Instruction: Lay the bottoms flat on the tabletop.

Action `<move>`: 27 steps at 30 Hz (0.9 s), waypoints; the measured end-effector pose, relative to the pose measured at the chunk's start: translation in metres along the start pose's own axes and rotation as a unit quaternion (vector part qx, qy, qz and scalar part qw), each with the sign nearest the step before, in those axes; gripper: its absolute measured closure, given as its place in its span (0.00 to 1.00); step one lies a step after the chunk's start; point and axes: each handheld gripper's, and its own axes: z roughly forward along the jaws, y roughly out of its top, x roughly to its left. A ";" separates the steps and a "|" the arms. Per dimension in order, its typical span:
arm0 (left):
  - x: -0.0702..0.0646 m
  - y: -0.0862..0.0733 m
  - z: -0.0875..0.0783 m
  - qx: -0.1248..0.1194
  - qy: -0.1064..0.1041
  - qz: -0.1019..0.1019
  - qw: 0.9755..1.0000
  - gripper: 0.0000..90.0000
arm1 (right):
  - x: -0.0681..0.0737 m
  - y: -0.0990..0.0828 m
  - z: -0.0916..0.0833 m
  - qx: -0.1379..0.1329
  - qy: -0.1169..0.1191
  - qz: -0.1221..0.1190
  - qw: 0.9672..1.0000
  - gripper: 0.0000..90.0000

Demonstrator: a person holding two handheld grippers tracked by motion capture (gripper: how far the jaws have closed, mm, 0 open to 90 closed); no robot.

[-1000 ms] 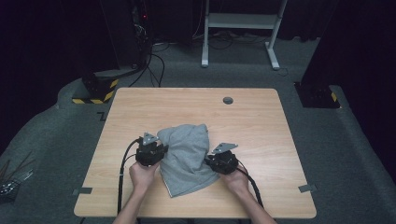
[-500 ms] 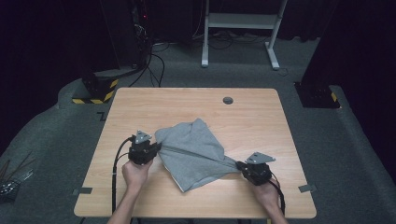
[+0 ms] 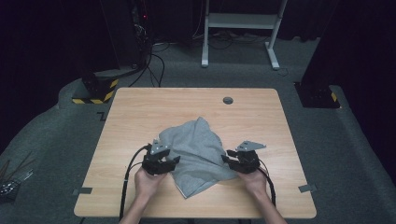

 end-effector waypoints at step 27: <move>-0.023 -0.009 0.014 0.018 -0.015 0.038 0.999 0.32 | 0.003 0.013 0.009 -0.004 0.011 0.014 1.000 0.68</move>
